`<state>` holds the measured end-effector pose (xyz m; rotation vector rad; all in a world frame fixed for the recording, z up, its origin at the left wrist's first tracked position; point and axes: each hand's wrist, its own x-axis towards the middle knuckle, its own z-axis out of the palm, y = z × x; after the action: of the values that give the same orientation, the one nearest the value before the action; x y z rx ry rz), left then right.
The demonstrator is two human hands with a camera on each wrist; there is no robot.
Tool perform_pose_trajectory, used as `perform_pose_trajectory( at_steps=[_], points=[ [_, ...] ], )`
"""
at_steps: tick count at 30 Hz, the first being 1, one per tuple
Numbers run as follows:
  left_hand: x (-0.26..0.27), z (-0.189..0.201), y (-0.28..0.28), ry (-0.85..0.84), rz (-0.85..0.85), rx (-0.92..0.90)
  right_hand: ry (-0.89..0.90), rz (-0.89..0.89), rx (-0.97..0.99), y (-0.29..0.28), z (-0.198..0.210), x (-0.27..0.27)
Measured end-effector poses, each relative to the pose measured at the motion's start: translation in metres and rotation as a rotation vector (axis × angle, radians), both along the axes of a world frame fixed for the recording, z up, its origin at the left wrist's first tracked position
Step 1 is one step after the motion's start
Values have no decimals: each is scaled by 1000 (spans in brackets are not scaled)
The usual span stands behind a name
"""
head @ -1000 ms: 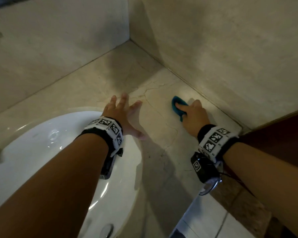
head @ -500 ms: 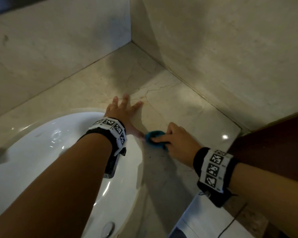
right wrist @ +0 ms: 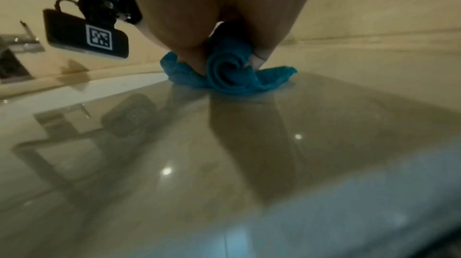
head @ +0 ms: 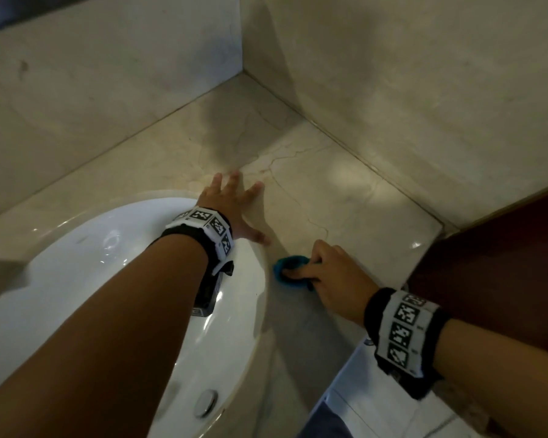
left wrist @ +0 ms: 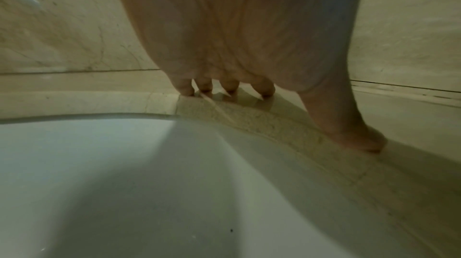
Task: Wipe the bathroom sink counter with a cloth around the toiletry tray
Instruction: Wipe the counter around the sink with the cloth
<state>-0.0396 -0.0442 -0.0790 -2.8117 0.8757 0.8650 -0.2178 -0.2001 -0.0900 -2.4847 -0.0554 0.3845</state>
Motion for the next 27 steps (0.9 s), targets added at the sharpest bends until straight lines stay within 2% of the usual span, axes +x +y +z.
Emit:
perform_pose_trajectory(
  at_steps=[7, 10, 13, 16, 18, 20, 23, 24, 26, 27],
  points=[
    [2, -7, 7, 31, 13, -42, -19, -196, -137, -8, -7, 69],
    [1, -5, 6, 30, 17, -50, 47, -207, -58, 6, -4, 52],
    [0, -4, 7, 18, 17, -42, 118, -21, 1, 21, -3, 17],
    [1, -5, 5, 12, 6, -14, 192, 1, 37, 18, -5, 10],
    [0, -7, 4, 0, 5, -11, 157, -80, 41, 8, -5, 27],
    [-1, -7, 3, -6, 14, -22, 35, -172, 14, -4, -1, 44],
    [-2, -6, 3, 12, 29, -27, -46, -171, -96, -9, -2, 50],
    [-3, -5, 3, 16, 33, -31, -23, -206, -67, -5, -4, 43],
    [-4, -2, 2, 10, 35, -35, 24, -139, -57, 8, -5, 19],
    [-5, 0, 2, 9, 37, -38, 13, -44, -42, 13, -5, 4]
  ],
)
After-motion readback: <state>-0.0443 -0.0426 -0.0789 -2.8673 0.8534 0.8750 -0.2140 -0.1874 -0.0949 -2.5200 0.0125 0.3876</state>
